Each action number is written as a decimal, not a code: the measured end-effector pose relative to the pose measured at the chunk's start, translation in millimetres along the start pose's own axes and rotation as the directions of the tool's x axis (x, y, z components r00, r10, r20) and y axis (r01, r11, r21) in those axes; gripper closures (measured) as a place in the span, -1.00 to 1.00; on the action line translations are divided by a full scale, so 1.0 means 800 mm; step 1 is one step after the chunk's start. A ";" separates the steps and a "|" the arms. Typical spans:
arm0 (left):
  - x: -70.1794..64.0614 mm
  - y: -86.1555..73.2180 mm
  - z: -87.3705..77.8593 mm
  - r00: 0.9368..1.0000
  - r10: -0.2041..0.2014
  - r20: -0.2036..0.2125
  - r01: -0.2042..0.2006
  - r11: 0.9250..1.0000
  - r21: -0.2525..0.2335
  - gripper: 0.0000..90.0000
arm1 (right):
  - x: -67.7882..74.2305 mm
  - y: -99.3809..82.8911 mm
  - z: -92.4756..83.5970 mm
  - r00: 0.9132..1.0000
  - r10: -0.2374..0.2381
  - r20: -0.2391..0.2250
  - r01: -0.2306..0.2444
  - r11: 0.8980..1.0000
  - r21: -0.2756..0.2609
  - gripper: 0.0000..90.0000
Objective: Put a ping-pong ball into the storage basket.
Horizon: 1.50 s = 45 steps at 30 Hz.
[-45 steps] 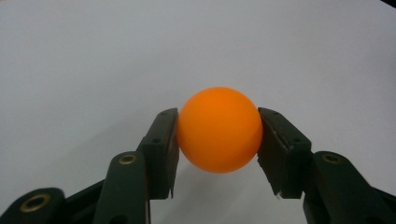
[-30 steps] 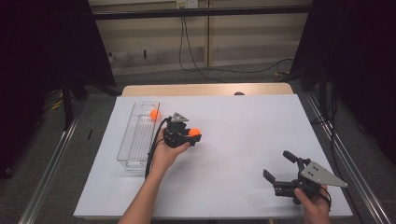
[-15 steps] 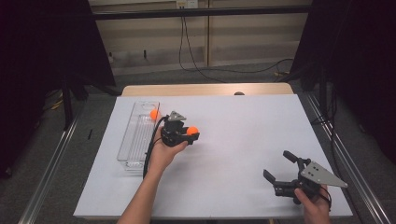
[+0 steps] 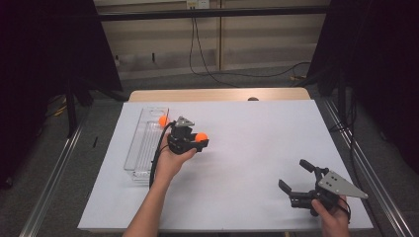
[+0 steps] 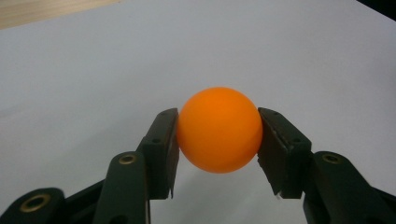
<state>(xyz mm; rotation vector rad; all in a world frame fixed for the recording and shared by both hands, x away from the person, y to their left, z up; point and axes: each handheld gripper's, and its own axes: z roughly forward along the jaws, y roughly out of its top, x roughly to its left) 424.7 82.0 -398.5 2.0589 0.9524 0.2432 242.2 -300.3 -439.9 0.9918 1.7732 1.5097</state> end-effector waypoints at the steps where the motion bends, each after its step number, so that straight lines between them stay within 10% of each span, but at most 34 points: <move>1: 0.000 0.000 0.000 1.000 -0.002 -0.001 0.002 1.000 -0.001 0.13 | 0.000 0.000 0.000 1.000 -0.001 0.000 0.001 1.000 0.000 -0.95; 45: 0.017 0.008 -0.034 0.999 -0.035 -0.028 0.034 0.999 -0.019 0.13 | 0.001 0.000 0.000 1.000 0.000 -0.002 0.000 1.000 0.001 -0.95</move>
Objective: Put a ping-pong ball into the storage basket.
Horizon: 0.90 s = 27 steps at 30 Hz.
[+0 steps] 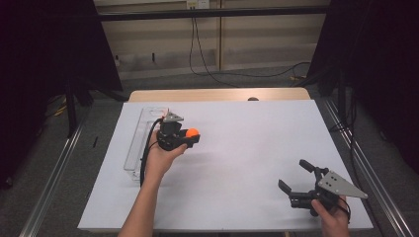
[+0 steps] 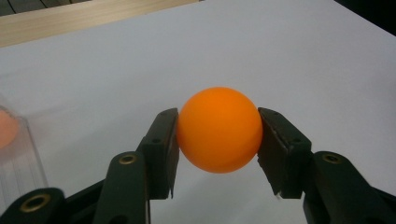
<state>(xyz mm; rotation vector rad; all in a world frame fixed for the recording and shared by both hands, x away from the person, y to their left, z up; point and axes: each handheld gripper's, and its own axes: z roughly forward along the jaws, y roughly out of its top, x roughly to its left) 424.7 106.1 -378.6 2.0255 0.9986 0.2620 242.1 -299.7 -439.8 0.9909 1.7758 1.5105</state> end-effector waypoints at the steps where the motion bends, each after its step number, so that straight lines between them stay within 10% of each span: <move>1: 0.000 0.000 -0.001 1.000 -0.002 -0.001 0.002 1.000 0.001 0.13 | 0.000 0.000 0.000 1.000 0.000 0.000 0.000 1.000 0.000 -0.95; 27: 0.014 0.002 -0.018 1.000 -0.017 -0.008 0.017 1.000 -0.005 0.13 | 0.000 0.000 0.000 1.000 -0.002 -0.001 0.002 1.000 0.001 -0.95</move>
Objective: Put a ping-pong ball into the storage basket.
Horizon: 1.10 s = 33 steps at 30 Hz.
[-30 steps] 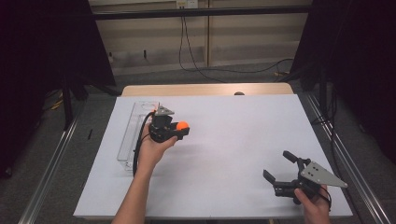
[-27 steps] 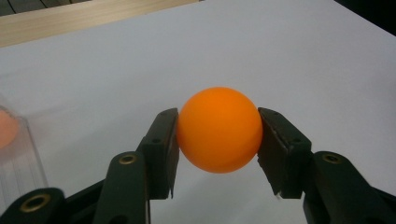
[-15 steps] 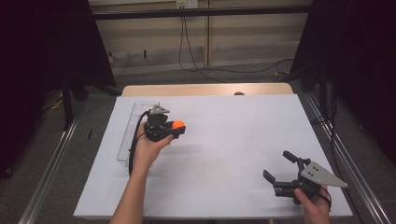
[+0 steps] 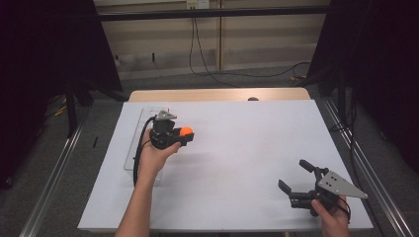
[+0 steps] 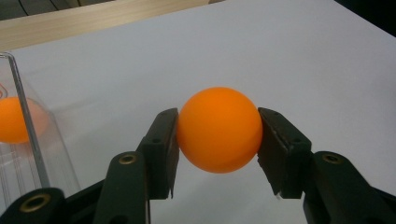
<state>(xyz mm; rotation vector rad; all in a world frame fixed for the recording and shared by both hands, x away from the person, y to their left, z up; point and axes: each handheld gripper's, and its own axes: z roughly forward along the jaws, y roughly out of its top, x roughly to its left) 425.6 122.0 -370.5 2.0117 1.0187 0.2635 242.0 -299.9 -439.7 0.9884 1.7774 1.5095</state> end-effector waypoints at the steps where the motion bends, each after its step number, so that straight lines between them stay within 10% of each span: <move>1: 0.000 0.000 -0.001 1.000 -0.004 0.005 0.004 1.000 -0.002 0.13 | 0.000 0.000 0.000 1.000 0.002 0.001 -0.002 1.000 -0.001 -0.95; 33: 0.015 0.001 -0.019 1.000 -0.016 -0.025 0.016 1.000 -0.016 0.13 | 0.000 0.000 0.000 1.000 0.001 -0.002 -0.001 1.000 0.003 -0.95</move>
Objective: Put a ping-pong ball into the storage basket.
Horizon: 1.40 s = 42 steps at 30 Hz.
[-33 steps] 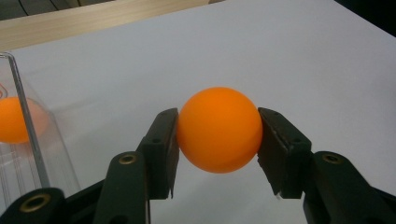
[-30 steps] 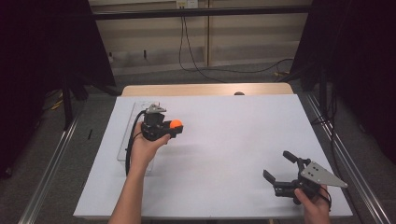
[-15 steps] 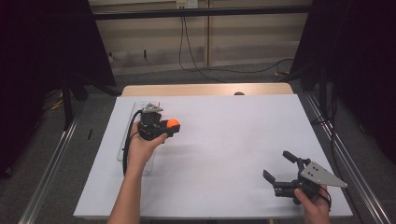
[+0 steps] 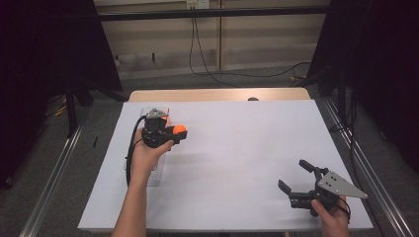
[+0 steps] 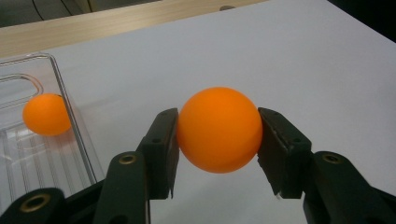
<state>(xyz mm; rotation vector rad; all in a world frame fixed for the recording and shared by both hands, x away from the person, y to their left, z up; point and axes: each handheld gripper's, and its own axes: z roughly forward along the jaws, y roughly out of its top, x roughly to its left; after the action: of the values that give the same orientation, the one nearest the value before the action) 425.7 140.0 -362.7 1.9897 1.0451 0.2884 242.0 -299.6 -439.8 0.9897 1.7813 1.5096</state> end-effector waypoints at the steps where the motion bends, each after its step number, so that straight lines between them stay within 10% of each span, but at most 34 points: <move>1: 0.000 0.000 0.000 1.000 -0.001 -0.001 0.001 1.000 -0.001 0.13 | 0.000 0.000 0.000 1.000 0.001 -0.001 -0.001 1.000 0.000 -0.95; 42: 0.018 -0.002 -0.019 0.998 -0.004 -0.055 0.004 1.000 0.002 0.13 | 0.001 0.000 0.000 1.000 -0.002 0.000 0.002 1.000 0.002 -0.95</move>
<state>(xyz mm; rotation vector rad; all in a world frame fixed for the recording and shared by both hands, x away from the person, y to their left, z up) 425.3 160.2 -356.8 1.9912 1.0846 0.3415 242.1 -299.0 -440.0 0.9883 1.7839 1.5070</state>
